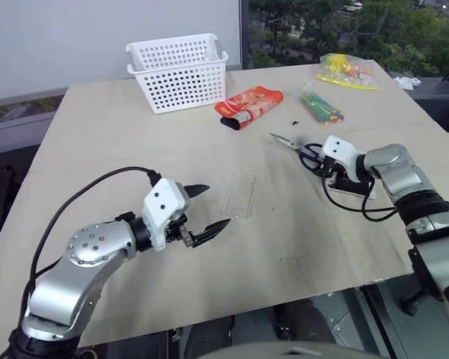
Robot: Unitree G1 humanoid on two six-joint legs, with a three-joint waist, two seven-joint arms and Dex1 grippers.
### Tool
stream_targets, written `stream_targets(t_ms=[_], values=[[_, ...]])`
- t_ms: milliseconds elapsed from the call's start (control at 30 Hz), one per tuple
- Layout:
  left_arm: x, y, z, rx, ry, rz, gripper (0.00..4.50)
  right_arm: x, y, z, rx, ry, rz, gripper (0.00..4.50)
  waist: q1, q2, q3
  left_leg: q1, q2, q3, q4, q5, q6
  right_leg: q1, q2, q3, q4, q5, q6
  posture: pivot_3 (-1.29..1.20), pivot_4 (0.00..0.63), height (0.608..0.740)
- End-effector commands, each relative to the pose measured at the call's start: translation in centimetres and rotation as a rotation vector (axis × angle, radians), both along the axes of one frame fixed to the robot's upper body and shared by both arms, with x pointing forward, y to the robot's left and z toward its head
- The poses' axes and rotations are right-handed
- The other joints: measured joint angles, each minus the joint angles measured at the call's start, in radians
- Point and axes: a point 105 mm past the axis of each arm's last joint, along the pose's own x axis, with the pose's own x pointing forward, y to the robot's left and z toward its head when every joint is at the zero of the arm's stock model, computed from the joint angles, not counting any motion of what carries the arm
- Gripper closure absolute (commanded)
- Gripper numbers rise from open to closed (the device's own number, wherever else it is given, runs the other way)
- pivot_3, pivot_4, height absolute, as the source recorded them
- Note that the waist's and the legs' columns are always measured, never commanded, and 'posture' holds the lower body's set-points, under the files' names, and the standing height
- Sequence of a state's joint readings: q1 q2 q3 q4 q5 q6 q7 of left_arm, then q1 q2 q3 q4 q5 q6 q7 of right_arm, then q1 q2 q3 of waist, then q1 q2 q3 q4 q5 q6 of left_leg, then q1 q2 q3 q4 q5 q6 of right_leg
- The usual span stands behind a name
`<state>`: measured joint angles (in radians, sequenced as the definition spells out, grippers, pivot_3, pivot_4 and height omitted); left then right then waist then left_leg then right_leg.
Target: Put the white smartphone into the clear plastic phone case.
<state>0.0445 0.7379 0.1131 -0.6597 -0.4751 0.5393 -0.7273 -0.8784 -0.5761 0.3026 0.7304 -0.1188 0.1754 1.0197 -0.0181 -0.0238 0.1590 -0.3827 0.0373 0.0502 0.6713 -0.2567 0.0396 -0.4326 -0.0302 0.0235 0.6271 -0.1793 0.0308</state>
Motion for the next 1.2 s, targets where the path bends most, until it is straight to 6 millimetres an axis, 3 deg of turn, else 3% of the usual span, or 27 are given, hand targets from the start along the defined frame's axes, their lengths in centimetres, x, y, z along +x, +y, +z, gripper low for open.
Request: stream_targets(t_ms=[33,233,433,633,667,700,933,1067,1133,1200], values=[[-0.2,-0.6,1.0,-0.01,-0.048,-0.021,0.0,0.7,-0.6,0.1,-0.029,-0.036,-0.041,4.48,-0.002,0.0,0.0,0.0,0.0,0.0,0.0,0.0,0.0,0.0,0.0,0.0,0.0,0.0,0.0,0.0,0.15,0.74],[0.8,-0.3,1.6,-0.071,-0.06,0.051,0.0,3.1,0.4,3.3,0.024,-0.24,-0.083,4.48,-0.022,0.0,0.0,0.002,0.0,-0.001,0.0,0.0,0.0,0.0,0.0,0.003,0.0,0.0,0.0,0.0,0.15,0.74],[1.6,-1.4,2.8,-0.192,-0.049,0.099,0.0,5.9,0.5,6.8,0.057,-0.463,-0.23,4.48,-0.026,0.0,0.002,-0.001,-0.001,-0.001,-0.003,0.0,0.0,-0.002,0.0,0.005,0.0,0.003,-0.002,0.0,0.15,0.74],[2.3,-1.5,2.5,-0.196,-0.027,0.12,0.0,7.4,-0.3,9.5,0.068,-0.58,-0.372,4.48,-0.024,0.0,0.002,-0.016,0.0,-0.001,-0.005,0.0,0.0,-0.016,0.001,0.002,-0.001,0.005,0.001,0.0,0.15,0.74],[2.4,-1.4,2.3,-0.195,-0.022,0.125,0.0,7.5,-0.5,9.8,0.066,-0.584,-0.382,3.94,-0.024,0.0,0.002,-0.016,0.0,-0.001,-0.005,0.0,0.0,-0.016,0.001,0.002,-0.001,0.005,0.001,0.0,0.15,0.74],[2.5,-1.3,2.2,-0.192,-0.018,0.132,0.0,7.5,-0.6,10.0,0.065,-0.586,-0.386,3.75,-0.024,0.0,0.002,-0.016,0.0,-0.001,-0.005,0.0,0.0,-0.016,0.001,0.002,-0.001,0.005,0.001,0.0,0.15,0.74],[2.9,1.0,1.4,-0.152,-0.012,0.203,0.0,7.3,-0.2,11.9,0.179,-0.623,-0.354,0.22,-0.026,0.0,0.002,-0.016,-0.001,0.0,-0.005,0.0,0.0,-0.015,0.001,0.004,-0.002,0.005,0.001,0.0,0.15,0.74],[2.9,2.4,0.3,-0.049,-0.012,0.131,0.0,4.9,3.7,11.5,0.461,-0.41,-0.058,0.09,-0.027,0.0,0.002,-0.015,0.0,0.0,-0.005,0.0,0.0,-0.015,0.003,0.003,-0.001,0.005,0.001,0.0,0.15,0.74],[3.5,3.1,-0.6,0.025,-0.004,0.076,0.0,1.5,5.3,10.7,0.56,-0.285,0.172,0.09,-0.021,0.0,0.002,-0.014,0.001,-0.001,-0.005,0.0,0.0,-0.015,0.003,0.001,-0.001,0.005,0.001,0.0,0.15,0.74],[4.2,3.8,-1.0,0.062,0.007,0.033,0.0,-1.9,5.9,9.7,0.599,-0.184,0.275,0.09,-0.005,0.001,0.003,-0.015,0.002,-0.004,-0.005,0.0,0.0,-0.014,0.003,-0.003,-0.001,0.005,0.001,0.0,0.15,0.74]])
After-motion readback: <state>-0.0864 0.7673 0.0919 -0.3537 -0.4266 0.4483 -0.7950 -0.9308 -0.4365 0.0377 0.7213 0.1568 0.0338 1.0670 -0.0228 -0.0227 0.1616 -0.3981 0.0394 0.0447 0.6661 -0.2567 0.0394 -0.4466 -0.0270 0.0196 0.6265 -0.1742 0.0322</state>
